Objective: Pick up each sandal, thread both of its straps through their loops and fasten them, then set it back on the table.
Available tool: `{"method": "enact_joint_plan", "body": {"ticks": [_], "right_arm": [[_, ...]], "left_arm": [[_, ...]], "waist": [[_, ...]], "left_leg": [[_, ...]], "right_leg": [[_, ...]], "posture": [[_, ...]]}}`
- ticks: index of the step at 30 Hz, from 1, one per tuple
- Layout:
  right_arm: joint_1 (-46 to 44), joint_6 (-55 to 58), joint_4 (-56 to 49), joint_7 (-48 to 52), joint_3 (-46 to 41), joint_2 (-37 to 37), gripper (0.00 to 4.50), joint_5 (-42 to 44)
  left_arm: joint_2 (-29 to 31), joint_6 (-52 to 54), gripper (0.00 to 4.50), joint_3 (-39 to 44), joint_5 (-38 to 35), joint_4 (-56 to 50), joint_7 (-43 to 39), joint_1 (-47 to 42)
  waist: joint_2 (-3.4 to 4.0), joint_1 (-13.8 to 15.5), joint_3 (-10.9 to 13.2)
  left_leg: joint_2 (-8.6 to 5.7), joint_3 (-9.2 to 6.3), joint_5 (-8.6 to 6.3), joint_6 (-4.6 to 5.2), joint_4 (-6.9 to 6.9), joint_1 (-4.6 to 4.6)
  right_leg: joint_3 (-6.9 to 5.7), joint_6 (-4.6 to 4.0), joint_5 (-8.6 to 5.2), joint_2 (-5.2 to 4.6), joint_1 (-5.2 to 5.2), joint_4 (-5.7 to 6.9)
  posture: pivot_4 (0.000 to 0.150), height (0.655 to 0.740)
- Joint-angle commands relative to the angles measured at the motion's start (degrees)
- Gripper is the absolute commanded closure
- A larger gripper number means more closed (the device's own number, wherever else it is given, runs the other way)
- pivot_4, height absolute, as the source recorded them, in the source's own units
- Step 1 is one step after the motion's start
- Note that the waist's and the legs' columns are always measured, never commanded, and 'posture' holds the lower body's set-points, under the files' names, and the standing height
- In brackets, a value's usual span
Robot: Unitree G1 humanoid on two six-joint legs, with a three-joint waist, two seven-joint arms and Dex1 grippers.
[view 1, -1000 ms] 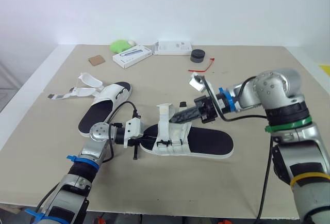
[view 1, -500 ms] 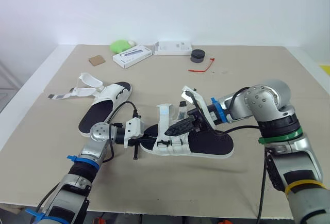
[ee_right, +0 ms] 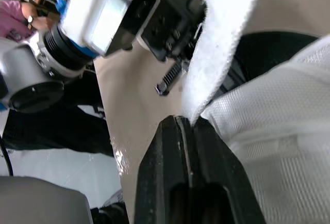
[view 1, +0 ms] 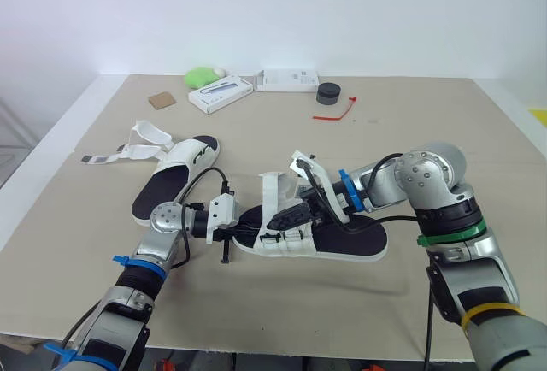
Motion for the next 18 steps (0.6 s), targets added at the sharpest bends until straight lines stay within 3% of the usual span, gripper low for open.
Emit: {"method": "enact_joint_plan", "body": {"ticks": [1, 18], "right_arm": [[-0.7, -0.1, -0.6, 0.0, -2.0, 0.6, 4.47, 0.3], [-6.1, -0.1, 12.1, -3.5, 0.9, 0.6, 4.47, 6.3]], "left_arm": [[0.1, 2.5, 4.50, -6.9, 8.1, 8.1, 0.2, 4.5], [0.4, -1.3, 4.50, -7.9, 9.0, 9.0, -0.2, 3.7]], "waist": [[0.00, 0.0, 0.0], [0.02, 0.0, 0.0]], "left_leg": [[0.00, 0.00, 0.00, 0.00, 0.00, 0.00], [-0.05, -0.07, 0.05, 0.08, 0.00, 0.00]], "right_leg": [[0.00, 0.00, 0.00, 0.00, 0.00, 0.00], [0.00, -0.03, 0.03, 0.01, 0.03, 0.03]], "posture": [[0.150, 0.7400], [0.150, 0.7400]]}}
